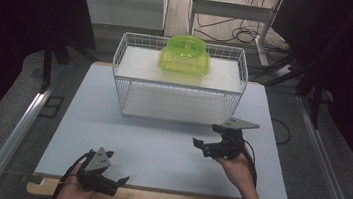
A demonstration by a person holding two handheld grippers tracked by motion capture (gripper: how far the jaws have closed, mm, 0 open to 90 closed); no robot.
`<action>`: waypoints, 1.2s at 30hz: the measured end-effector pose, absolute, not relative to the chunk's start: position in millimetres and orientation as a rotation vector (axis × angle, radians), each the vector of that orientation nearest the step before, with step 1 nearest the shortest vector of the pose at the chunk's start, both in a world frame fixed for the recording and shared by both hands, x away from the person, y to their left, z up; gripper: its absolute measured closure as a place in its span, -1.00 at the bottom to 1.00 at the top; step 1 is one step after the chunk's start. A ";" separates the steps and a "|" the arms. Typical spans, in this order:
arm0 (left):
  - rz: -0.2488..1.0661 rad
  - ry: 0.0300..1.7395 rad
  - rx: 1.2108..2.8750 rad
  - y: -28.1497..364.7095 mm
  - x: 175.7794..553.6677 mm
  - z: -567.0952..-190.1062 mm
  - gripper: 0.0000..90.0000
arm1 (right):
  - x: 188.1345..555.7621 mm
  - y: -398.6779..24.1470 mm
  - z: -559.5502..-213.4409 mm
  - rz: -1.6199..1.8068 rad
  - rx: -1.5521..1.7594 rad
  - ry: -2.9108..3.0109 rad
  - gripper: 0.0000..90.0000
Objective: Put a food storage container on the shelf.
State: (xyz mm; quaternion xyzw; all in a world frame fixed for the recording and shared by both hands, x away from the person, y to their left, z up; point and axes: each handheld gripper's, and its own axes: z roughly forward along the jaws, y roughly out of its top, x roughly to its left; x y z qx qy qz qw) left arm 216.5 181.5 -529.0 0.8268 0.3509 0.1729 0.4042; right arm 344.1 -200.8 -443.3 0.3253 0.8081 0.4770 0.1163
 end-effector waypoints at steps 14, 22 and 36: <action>0.479 0.880 2.100 180.7 216.4 -530.5 -0.95 | 321.0 -219.2 -471.5 1.350 0.981 2.379 -0.87; 0.494 0.876 2.118 179.3 216.0 -531.3 -0.95 | 310.4 -226.3 -478.8 1.307 1.004 2.379 -0.87; 0.518 0.878 2.160 177.5 216.3 -534.2 -0.96 | 297.4 -231.7 -499.7 1.220 1.040 2.411 -0.87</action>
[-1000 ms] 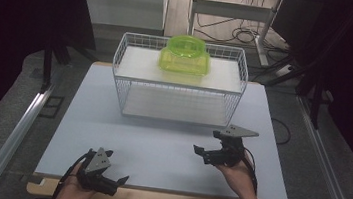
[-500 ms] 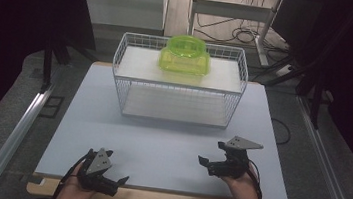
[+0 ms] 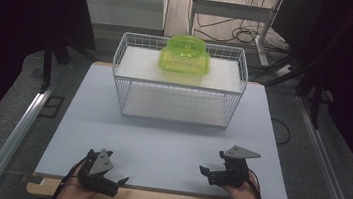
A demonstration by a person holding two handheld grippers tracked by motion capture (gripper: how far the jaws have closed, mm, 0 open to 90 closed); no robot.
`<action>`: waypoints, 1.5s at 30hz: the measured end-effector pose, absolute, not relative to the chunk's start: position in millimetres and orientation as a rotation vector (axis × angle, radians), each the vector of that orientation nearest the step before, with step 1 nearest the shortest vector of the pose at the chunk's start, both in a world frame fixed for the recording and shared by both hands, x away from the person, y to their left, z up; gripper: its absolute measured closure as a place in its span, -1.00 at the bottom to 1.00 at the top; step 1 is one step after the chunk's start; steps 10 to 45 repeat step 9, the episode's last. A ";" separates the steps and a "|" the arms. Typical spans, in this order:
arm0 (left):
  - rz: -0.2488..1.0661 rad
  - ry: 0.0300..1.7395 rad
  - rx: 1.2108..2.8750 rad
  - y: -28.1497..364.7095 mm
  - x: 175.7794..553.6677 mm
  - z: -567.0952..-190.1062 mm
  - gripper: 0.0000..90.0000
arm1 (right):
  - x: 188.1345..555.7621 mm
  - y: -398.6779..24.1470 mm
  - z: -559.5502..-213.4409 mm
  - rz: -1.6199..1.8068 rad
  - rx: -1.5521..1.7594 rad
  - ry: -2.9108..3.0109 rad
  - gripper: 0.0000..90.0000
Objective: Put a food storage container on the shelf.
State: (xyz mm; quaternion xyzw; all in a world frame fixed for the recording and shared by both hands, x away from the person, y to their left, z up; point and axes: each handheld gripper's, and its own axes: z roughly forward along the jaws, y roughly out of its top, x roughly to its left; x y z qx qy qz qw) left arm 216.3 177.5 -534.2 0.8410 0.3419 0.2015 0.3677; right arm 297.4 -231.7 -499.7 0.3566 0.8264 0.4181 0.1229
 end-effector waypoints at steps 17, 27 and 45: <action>0.516 0.911 2.183 177.5 217.8 -535.4 -0.97 | 299.2 -230.6 -510.0 1.132 1.049 2.438 -0.87; 0.516 0.911 2.183 177.5 217.8 -535.4 -0.97 | 299.2 -230.6 -510.0 1.132 1.049 2.438 -0.87; 0.516 0.911 2.183 177.5 217.8 -535.4 -0.97 | 299.2 -230.6 -510.0 1.132 1.049 2.438 -0.87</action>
